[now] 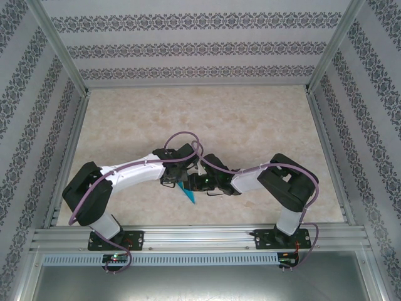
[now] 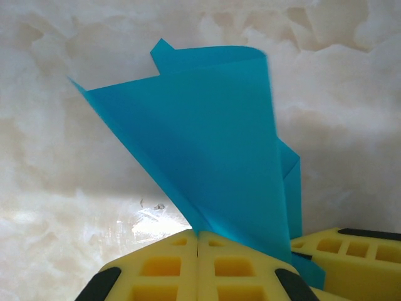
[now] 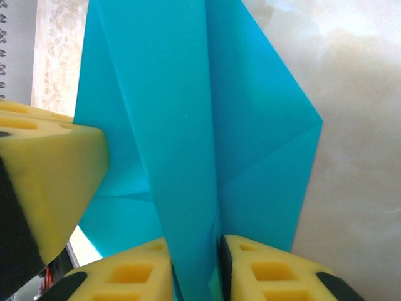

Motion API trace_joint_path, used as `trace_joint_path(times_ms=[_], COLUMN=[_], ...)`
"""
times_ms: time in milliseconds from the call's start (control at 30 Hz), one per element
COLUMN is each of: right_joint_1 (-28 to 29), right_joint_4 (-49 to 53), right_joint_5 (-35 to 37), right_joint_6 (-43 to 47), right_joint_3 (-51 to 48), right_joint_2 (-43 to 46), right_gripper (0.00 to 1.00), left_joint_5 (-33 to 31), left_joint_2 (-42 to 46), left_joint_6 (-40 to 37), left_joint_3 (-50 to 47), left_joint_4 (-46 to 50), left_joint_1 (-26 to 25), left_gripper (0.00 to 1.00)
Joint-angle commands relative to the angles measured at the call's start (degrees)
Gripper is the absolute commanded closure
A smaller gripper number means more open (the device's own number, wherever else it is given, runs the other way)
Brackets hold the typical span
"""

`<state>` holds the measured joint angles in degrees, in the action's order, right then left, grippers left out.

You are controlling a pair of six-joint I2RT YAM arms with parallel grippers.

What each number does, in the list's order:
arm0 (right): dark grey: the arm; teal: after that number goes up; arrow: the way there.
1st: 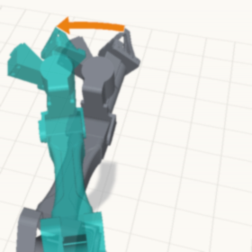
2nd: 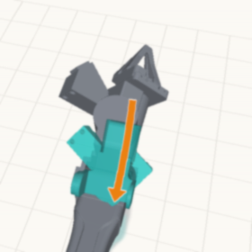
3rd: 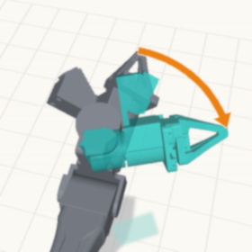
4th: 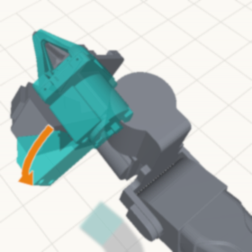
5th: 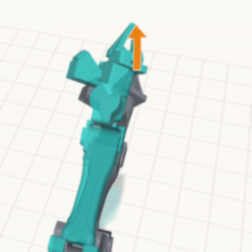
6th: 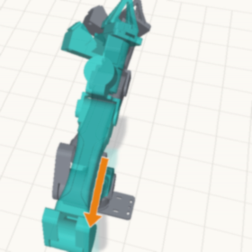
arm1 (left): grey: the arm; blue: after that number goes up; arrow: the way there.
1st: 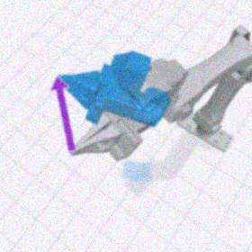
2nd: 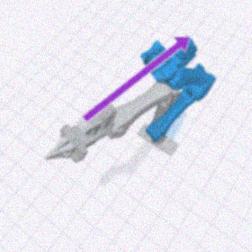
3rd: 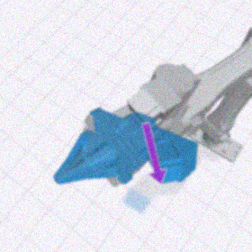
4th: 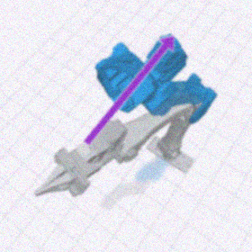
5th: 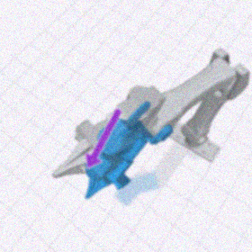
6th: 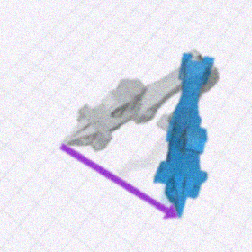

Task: Fold a paper plane with a square sheet of paper (pick it up from the middle)
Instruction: Move a paper plane to the center of the table.

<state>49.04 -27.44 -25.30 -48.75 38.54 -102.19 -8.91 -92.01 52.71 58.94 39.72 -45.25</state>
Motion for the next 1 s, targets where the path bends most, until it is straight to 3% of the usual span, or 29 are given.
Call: trace_joint_path(times_ms=[0, 233, 467, 633, 967], right_joint_1=[0.93, 1.02, 1.06, 0.87, 1.06], right_joint_4=[1.35, 8.30, 31.80, 47.22, 54.00], right_joint_5=[1.24, 6.81, 26.41, 39.72, 40.59], right_joint_6=[1.84, 3.75, 9.79, 11.63, 10.52], right_joint_3=[1.14, 0.92, 4.74, 10.84, 19.16], right_joint_2=[-0.63, 6.04, 18.56, 20.13, 9.77], right_gripper=[0.82, 0.96, 0.97, 0.96, 0.93], left_joint_5=[0.64, 1.37, -3.30, -7.49, -9.62], left_joint_2=[2.03, 6.40, 16.17, 20.23, 23.48], left_joint_6=[-1.25, -1.90, -1.99, -0.09, 1.95], left_joint_3=[-0.20, -1.26, -3.20, -6.77, -9.02], left_joint_4=[-0.83, -2.88, -3.83, -3.90, -2.84], left_joint_1=[0.52, 0.52, 0.52, 1.17, 2.28], left_gripper=[0.90, 0.83, 0.73, 0.71, 0.71])
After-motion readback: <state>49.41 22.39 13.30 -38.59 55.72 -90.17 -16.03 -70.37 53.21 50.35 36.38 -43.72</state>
